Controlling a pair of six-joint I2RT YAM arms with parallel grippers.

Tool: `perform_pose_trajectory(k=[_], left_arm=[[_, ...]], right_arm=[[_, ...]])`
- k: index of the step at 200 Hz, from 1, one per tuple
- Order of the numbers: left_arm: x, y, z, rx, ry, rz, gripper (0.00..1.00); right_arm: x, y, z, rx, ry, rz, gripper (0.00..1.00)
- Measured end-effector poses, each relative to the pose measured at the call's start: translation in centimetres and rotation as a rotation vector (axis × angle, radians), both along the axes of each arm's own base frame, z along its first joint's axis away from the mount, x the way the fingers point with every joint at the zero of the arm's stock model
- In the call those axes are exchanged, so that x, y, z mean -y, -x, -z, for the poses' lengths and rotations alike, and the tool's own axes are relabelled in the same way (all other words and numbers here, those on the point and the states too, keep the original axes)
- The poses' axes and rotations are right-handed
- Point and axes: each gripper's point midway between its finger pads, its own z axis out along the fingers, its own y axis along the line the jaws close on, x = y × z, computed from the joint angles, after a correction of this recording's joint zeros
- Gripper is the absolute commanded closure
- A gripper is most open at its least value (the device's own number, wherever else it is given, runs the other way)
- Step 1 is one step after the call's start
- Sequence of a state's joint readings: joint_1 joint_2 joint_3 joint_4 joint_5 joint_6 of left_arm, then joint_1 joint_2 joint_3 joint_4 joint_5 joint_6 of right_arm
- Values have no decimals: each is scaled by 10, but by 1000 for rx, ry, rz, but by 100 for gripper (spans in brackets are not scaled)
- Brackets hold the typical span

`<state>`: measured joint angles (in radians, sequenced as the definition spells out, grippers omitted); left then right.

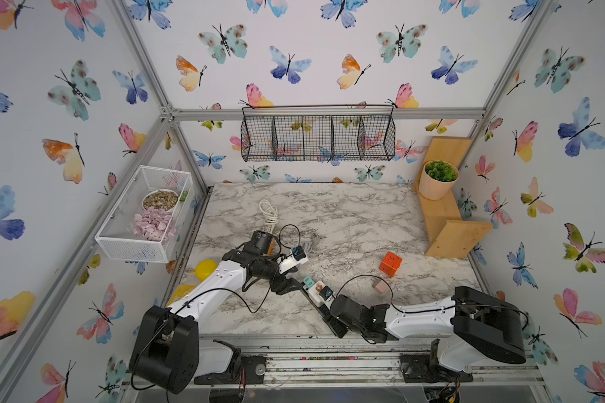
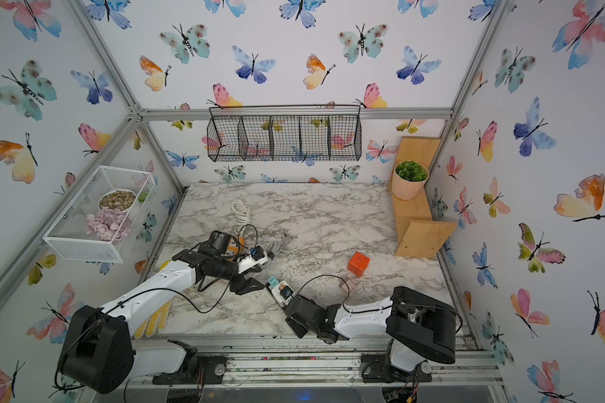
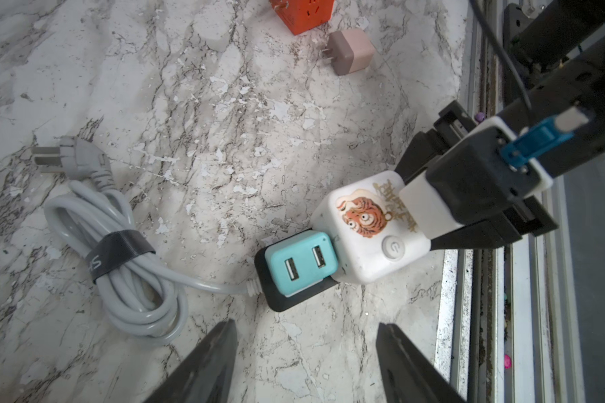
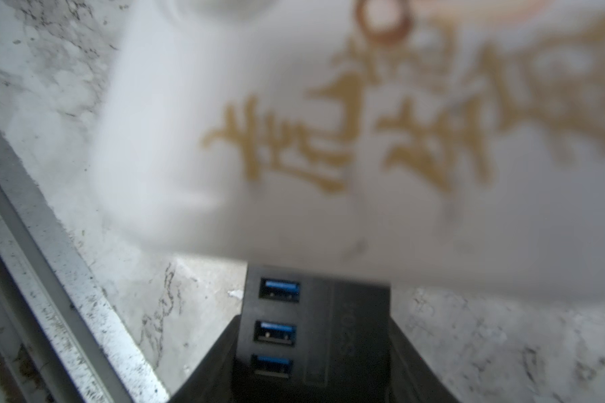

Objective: Pull the plug off the socket
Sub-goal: Adjust the socket at the center of the board.

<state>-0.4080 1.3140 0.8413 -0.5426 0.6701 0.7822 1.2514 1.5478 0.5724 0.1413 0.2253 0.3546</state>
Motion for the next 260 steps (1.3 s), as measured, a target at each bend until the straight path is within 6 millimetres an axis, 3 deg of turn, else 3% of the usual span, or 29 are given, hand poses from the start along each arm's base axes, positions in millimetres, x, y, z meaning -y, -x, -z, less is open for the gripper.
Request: perform_pose_trajectory(k=[48, 118, 170, 188, 234, 260], left_arm=[[12, 22, 21, 89, -105, 164, 28], [3, -2, 22, 354, -227, 304, 27], [2, -8, 22, 506, -275, 472, 27], [6, -13, 22, 532, -281, 511, 33], [28, -35, 17, 528, -281, 552, 33], [34, -34, 22, 511, -288, 573, 35]], right_arm=[[0, 0, 0, 1, -3, 0, 66], [0, 2, 0, -7, -9, -2, 69], [1, 5, 0, -24, -20, -4, 70], [0, 5, 0, -27, -22, -2, 70], [0, 5, 0, -28, -22, -1, 71], [0, 5, 0, -29, -24, 1, 79]])
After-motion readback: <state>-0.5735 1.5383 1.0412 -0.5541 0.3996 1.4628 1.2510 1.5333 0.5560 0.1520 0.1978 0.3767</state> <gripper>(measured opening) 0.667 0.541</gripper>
